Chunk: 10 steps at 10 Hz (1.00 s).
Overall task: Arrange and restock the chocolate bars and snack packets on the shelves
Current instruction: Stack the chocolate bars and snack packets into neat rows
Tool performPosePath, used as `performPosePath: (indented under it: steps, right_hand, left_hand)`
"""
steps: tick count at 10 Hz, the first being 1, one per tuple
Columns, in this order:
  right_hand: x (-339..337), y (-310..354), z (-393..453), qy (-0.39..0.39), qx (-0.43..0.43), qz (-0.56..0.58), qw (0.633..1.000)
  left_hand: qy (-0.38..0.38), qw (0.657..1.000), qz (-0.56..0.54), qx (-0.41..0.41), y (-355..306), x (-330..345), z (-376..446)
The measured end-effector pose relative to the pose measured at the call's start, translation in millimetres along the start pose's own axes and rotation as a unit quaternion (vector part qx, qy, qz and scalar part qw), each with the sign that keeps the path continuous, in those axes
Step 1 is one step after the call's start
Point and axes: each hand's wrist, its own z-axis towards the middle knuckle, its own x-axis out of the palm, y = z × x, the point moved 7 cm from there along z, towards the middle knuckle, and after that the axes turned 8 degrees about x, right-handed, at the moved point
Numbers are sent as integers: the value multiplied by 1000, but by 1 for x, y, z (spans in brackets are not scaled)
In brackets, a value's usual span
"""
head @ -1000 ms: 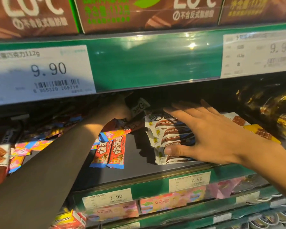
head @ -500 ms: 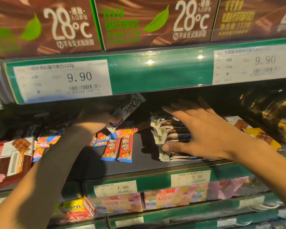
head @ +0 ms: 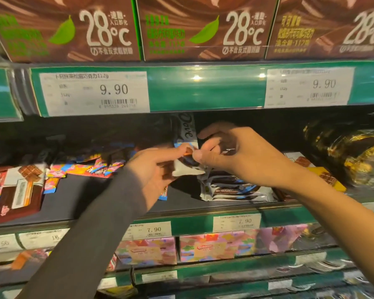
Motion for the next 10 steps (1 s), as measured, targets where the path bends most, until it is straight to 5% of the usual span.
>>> performPosePath:
  steps: [3,5,6,9,10]
  right_hand:
    - [-28,-24,-2,-61,74,79,992]
    - [-60,-40,-9,-130,146,16,981]
    - [-65,-46,-3,-134,132,-1,982]
    - [-71,-84,65,-83,113,-122,983]
    - [-60,-93,76,-14,113,-167,979]
  left_hand:
    - [-7,995,62,72,-6,32,10]
    - [-32,913,347,211,-1,16,1]
    - [9,868,457,194,26,18,-5]
    - [20,847,487,213,36,25,-10]
    - [40,835,507,210,40,27,-7]
